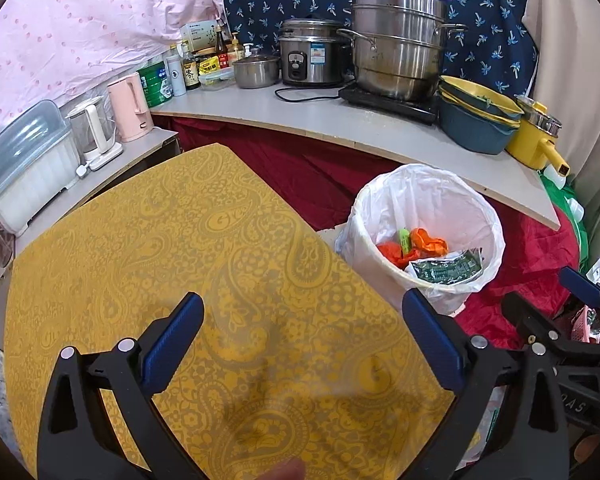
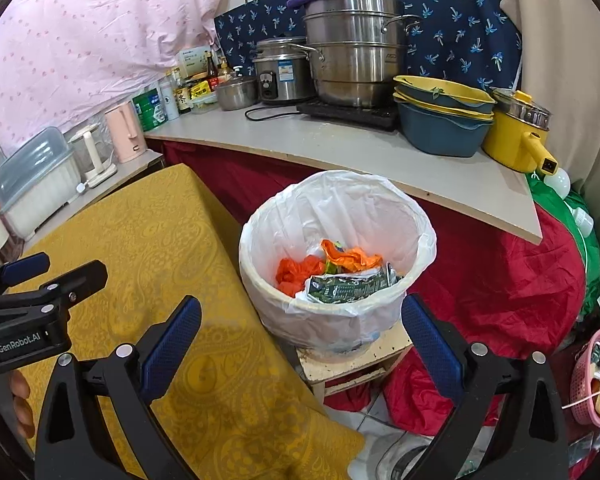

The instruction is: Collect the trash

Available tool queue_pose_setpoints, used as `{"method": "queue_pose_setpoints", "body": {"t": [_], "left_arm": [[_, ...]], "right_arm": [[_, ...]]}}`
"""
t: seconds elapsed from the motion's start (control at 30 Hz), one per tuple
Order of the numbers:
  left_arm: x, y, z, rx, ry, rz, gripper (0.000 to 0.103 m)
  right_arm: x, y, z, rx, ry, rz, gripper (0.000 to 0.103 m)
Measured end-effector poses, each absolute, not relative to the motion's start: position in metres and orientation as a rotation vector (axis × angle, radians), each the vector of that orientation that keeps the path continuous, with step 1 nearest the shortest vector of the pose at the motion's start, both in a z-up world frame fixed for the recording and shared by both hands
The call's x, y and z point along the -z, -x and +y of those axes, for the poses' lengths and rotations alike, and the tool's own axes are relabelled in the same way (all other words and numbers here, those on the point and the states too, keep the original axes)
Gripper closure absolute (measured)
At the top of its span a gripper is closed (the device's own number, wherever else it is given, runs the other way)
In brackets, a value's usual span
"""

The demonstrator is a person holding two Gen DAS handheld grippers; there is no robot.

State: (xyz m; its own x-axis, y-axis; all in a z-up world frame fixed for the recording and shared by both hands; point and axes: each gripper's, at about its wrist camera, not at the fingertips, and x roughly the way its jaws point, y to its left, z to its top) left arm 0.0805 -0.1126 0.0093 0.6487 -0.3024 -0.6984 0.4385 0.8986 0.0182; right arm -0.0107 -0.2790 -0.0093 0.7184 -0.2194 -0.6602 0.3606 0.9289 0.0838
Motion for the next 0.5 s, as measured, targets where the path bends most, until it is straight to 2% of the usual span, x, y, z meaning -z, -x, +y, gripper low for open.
{"method": "queue_pose_setpoints", "body": {"t": [0.5], "left_arm": [[0.002,-0.076,-0.118,0.419,-0.217,0.765,0.008]], "right_arm": [[0.009,0.013,-0.280,0.341,-0.204,0.697,0.006]]}}
